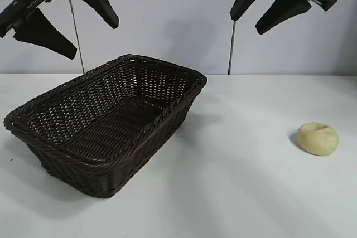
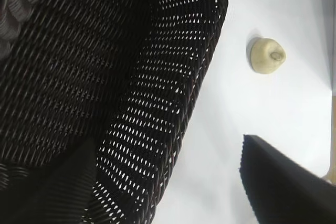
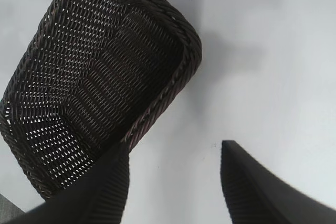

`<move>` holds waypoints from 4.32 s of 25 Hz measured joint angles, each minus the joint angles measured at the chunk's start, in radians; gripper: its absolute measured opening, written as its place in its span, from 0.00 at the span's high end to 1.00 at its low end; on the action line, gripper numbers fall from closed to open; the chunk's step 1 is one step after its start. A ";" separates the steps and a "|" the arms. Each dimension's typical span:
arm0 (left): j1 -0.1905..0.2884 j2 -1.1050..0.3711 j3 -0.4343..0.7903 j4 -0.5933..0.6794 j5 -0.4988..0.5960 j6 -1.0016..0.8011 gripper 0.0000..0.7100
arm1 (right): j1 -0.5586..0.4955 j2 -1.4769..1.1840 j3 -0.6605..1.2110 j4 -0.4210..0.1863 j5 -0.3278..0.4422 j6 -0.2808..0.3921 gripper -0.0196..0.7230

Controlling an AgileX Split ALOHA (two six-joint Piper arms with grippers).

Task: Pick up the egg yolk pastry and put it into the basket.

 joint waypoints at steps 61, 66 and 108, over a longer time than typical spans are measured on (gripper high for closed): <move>0.000 -0.180 0.533 0.192 -0.291 -0.774 0.24 | 0.000 0.000 0.000 0.000 0.009 0.001 0.45; 0.000 -0.100 0.533 0.169 -0.335 -0.774 0.24 | 0.000 0.000 0.000 0.000 0.009 0.001 0.45; 0.000 0.042 0.429 0.120 -0.350 -0.736 0.85 | 0.000 0.000 0.000 -0.004 0.008 0.001 0.45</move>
